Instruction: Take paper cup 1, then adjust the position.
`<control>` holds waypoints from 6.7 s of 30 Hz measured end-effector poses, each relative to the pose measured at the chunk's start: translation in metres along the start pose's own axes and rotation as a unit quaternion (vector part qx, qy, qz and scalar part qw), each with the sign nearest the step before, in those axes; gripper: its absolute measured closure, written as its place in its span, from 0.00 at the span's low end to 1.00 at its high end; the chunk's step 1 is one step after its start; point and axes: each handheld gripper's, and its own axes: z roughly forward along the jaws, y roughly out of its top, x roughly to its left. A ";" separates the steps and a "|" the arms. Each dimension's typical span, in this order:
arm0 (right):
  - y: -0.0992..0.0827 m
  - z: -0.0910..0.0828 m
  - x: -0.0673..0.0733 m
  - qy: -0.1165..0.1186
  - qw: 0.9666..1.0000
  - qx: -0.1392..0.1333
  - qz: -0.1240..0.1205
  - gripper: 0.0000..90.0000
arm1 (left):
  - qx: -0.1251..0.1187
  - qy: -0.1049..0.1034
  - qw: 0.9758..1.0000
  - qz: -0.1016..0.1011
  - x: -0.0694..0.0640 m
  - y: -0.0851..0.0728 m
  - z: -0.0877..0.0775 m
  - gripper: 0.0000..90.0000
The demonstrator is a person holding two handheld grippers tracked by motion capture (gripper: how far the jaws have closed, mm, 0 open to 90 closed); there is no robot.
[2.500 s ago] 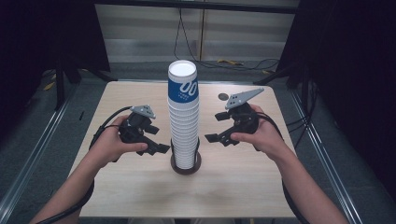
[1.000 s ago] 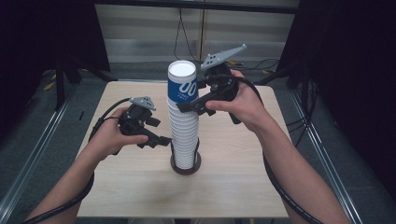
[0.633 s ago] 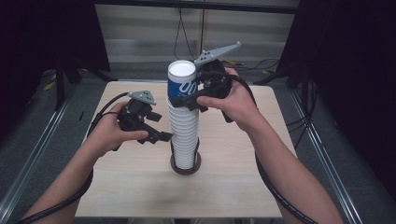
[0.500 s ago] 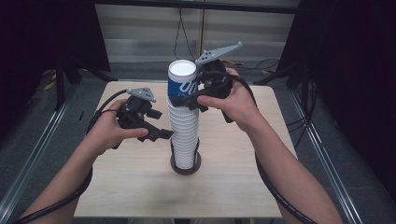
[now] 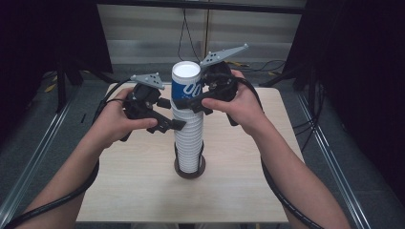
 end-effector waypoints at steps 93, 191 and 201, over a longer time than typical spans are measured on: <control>0.006 -0.078 -0.023 -0.010 0.992 -0.114 0.046 0.23 | 0.040 0.012 0.999 0.016 -0.003 -0.045 0.017 0.21; -0.204 -0.051 -0.029 -0.035 0.999 0.026 0.032 0.22 | 0.065 -0.108 0.991 0.035 -0.070 -0.093 0.089 0.22; -0.213 -0.051 -0.026 -0.030 0.999 0.037 0.024 0.22 | 0.069 -0.112 0.990 0.040 -0.078 -0.083 0.104 0.22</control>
